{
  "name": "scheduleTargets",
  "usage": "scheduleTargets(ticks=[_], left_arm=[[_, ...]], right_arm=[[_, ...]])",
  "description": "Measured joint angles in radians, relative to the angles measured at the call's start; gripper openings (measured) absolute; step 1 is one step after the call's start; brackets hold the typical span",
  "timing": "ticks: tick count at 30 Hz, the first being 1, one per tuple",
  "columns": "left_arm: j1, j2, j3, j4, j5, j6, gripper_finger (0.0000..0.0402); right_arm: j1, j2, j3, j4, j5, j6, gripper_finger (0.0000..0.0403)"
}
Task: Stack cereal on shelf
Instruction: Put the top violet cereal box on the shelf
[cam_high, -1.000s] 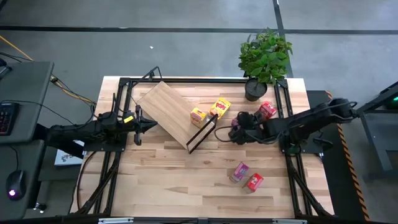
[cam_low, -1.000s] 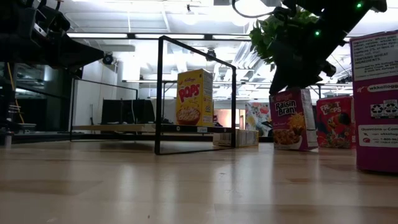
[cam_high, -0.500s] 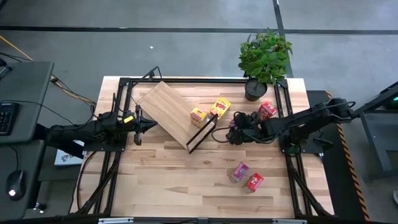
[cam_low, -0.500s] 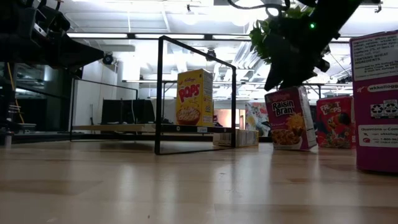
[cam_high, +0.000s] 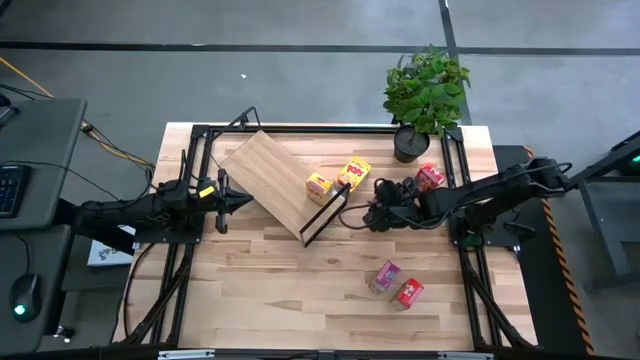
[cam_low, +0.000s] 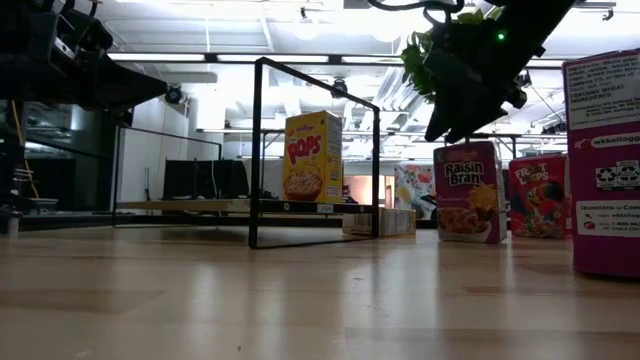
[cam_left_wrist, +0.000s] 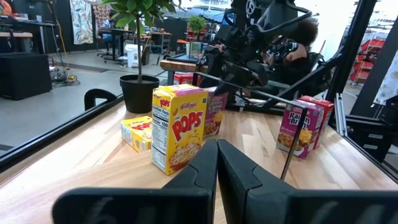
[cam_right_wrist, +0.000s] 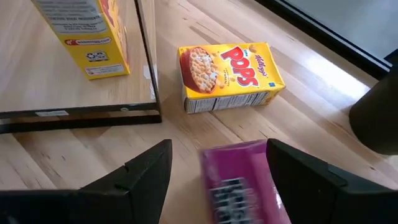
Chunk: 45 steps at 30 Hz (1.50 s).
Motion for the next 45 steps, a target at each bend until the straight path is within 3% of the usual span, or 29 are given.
scheduleTargets(ticks=[12,21,25,34,45], left_arm=[[0.0,0.0,0.0,0.0,0.0,0.0,0.0003],[0.0,0.0,0.0,0.0,0.0,0.0,0.0003],[0.0,0.0,0.0,0.0,0.0,0.0,0.0003],[0.0,0.0,0.0,0.0,0.0,0.0,0.0003],[0.0,0.0,0.0,0.0,0.0,0.0,0.0003]], right_arm=[[-0.003,-0.004,0.0,-0.011,-0.034,-0.009,0.0262],[-0.003,-0.072,0.001,-0.077,-0.003,0.011,0.0359],[-0.003,-0.109,0.002,-0.074,-0.003,-0.007,0.0382],[-0.013,-0.111,-0.02,-0.166,-0.056,0.036,0.0385],[-0.101,-0.103,-0.029,-0.146,-0.141,-0.016,0.0385]])
